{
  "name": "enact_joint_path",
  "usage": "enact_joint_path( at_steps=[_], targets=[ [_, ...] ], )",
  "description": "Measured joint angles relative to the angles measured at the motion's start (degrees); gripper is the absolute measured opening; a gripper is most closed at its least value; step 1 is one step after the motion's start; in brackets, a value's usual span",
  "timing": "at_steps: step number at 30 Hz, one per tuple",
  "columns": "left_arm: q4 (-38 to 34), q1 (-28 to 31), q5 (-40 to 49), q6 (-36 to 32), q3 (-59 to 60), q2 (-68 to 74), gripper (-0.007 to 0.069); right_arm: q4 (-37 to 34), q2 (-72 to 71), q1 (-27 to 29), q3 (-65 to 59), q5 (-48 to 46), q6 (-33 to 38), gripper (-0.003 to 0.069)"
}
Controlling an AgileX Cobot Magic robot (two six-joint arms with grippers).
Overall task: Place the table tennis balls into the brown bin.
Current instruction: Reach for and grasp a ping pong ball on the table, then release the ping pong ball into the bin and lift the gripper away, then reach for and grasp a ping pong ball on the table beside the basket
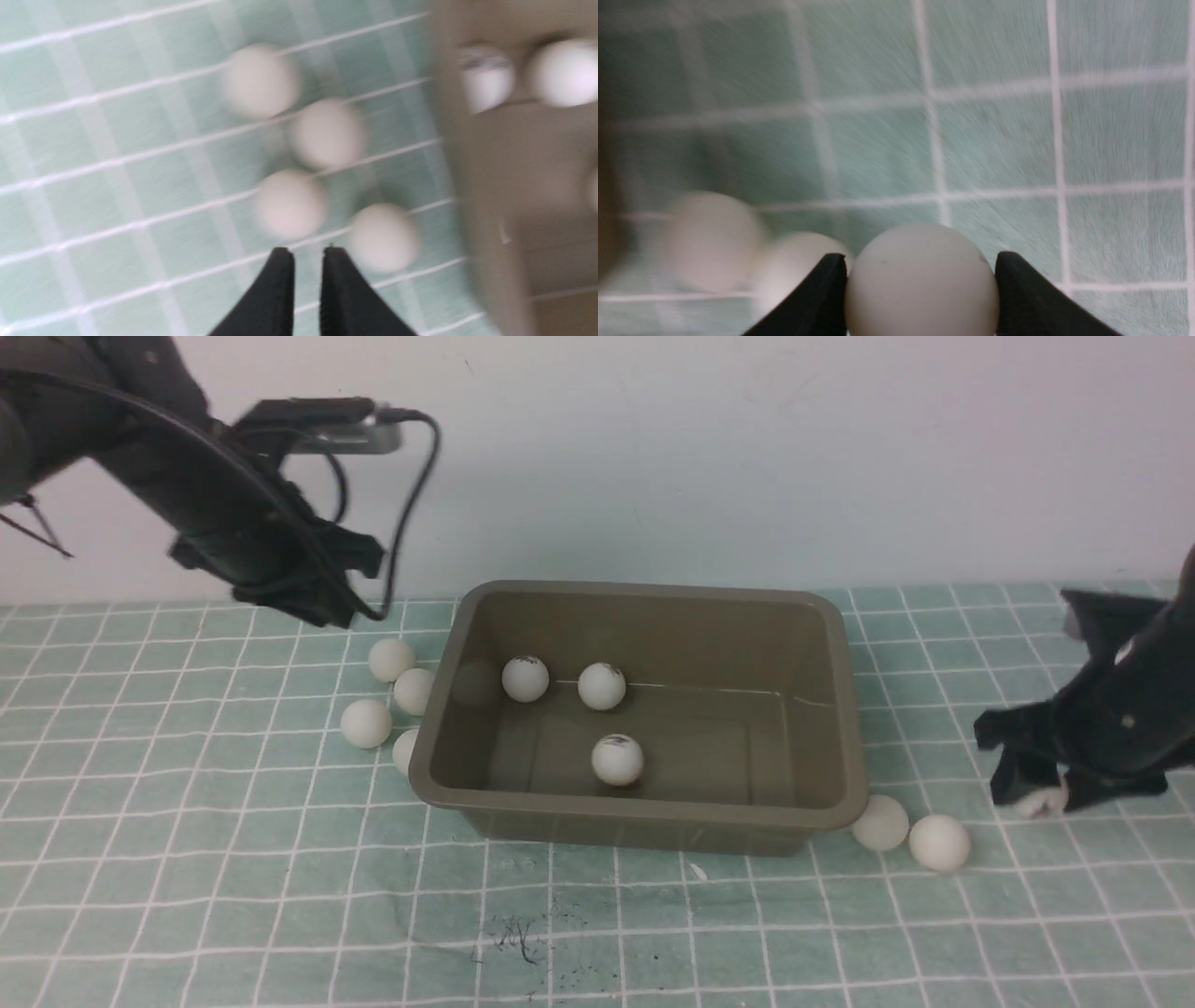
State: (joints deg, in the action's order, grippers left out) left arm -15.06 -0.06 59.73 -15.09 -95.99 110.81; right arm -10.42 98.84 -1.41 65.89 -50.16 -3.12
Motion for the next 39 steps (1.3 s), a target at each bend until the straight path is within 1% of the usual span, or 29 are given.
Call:
enact_joint_path(
  at_steps=[2, 4, 5, 6, 9, 10, 11, 12, 13, 14, 15, 16, 17, 19, 20, 21, 22, 23, 24, 25, 26, 28, 30, 31, 33, 36, 39],
  targets=[
    [0.6, 1.6, 1.6, -0.3, 0.0, 0.8, 0.0018, -2.4, -3.0, -2.1, 2.0, 0.0, 0.2, 0.0365],
    [0.2, 2.0, 2.3, -1.8, 0.0, 2.6, 0.0019, -5.2, -4.8, -5.3, 3.9, 1.4, 1.7, 0.0365],
    [-0.7, 2.0, 2.4, -3.1, 0.0, 3.8, 0.0032, -6.5, -5.1, -7.4, 5.1, 2.4, 3.1, 0.0365],
    [-2.4, 1.6, 2.4, -5.1, 0.0, 5.9, 0.0066, -8.2, -4.7, -10.2, 6.6, 3.7, 5.2, 0.0365],
    [-3.9, 0.8, 1.4, -7.1, 0.0, 8.1, 0.0137, -10.1, -3.2, -13.0, 8.5, 4.5, 6.2, 0.0365],
    [-4.4, 0.2, -0.4, -8.2, 0.0, 9.9, 0.022, -11.8, -0.9, -14.6, 10.5, 4.3, 6.5, 0.037],
    [-4.5, 0.1, -0.6, -8.3, 0.0, 10.1, 0.0231, -12.0, -0.7, -14.7, 10.7, 4.2, 6.5, 0.0376],
    [-4.7, -0.1, -2.1, -8.8, 0.0, 11.0, 0.0289, -12.6, 0.7, -15.0, 12.0, 3.5, 6.6, 0.04],
    [-4.8, -0.4, -4.2, -8.9, 0.0, 12.2, 0.0383, -12.6, 2.6, -15.0, 13.5, 2.2, 6.6, 0.0468],
    [-4.8, -0.4, -5.1, -8.9, 0.0, 12.7, 0.0435, -12.2, 3.3, -15.0, 14.3, 1.3, 6.9, 0.0506],
    [-5.0, -0.5, -5.2, -8.9, 0.0, 13.0, 0.0445, -12.1, 3.4, -14.9, 14.5, 1.0, 7.0, 0.0515],
    [-5.1, -0.5, -6.4, -8.9, 0.0, 13.9, 0.0503, -10.4, 3.9, -14.8, 16.0, -1.5, 7.5, 0.057],
    [-5.1, -0.5, -7.1, -8.9, 0.0, 14.4, 0.0521, -9.4, 3.9, -14.6, 16.6, -2.8, 7.5, 0.0592],
    [-5.0, -0.5, -7.7, -8.2, 0.0, 15.0, 0.0502, -6.3, 3.2, -14.2, 17.3, -5.1, 6.7, 0.0596],
    [-4.8, -0.5, -7.7, -7.8, 0.0, 15.2, 0.047, -3.5, 2.2, -13.9, 17.3, -7.0, 5.6, 0.0569],
    [-4.6, -0.5, -7.7, -7.4, 0.0, 15.4, 0.0395, -1.0, 1.3, -13.7, 17.1, -8.1, 4.5, 0.0533],
    [-4.2, -0.5, -7.7, -7.3, 0.0, 15.5, 0.0337, 0.9, 0.2, -13.3, 16.5, -8.7, 3.1, 0.0484],
    [-3.5, -0.5, -7.6, -7.2, -0.1, 15.4, 0.0335, 4.3, -1.3, -12.7, 14.9, -9.0, 0.9, 0.0402],
    [-3.0, -0.5, -7.5, -7.2, -0.2, 15.3, 0.0344, 5.7, -2.0, -12.4, 13.9, -9.0, -0.2, 0.0365],
    [-1.9, -0.5, -6.6, -6.7, -0.3, 15.1, 0.0347, 7.9, -3.0, -11.7, 11.7, -9.0, -2.5, 0.0289],
    [-1.2, -0.5, -5.7, -6.3, -0.7, 14.8, 0.0347, 9.0, -3.5, -11.2, 10.1, -8.9, -3.4, 0.0242],
    [0.4, -0.4, -3.4, -5.4, -1.9, 13.9, 0.0347, 10.0, -3.7, -10.2, 6.7, -8.0, -5.3, 0.0164],
    [0.2, -0.4, -0.4, -4.5, -4.3, 11.5, 0.0347, 9.4, -2.6, -9.2, 2.9, -6.5, -6.9, 0.0117],
    [-0.5, -0.5, 0.4, -4.4, -5.2, 10.7, 0.0347, 8.7, -1.8, -9.0, 2.0, -5.7, -7.1, 0.0116],
    [-4.5, -1.1, 2.0, -4.6, -7.2, 8.2, 0.0347, 6.7, 0.5, -8.8, 1.3, -4.7, -7.2, 0.0135],
    [-10.6, -3.7, 3.0, -8.9, -8.4, 6.3, 0.0347, 3.9, 4.2, -8.8, 1.3, -2.8, -7.1, 0.0246],
    [-12.4, -7.1, 3.5, -14.6, -8.5, 7.1, 0.0347, 2.7, 6.5, -8.8, 1.4, -2.2, -6.9, 0.0376]
  ],
)
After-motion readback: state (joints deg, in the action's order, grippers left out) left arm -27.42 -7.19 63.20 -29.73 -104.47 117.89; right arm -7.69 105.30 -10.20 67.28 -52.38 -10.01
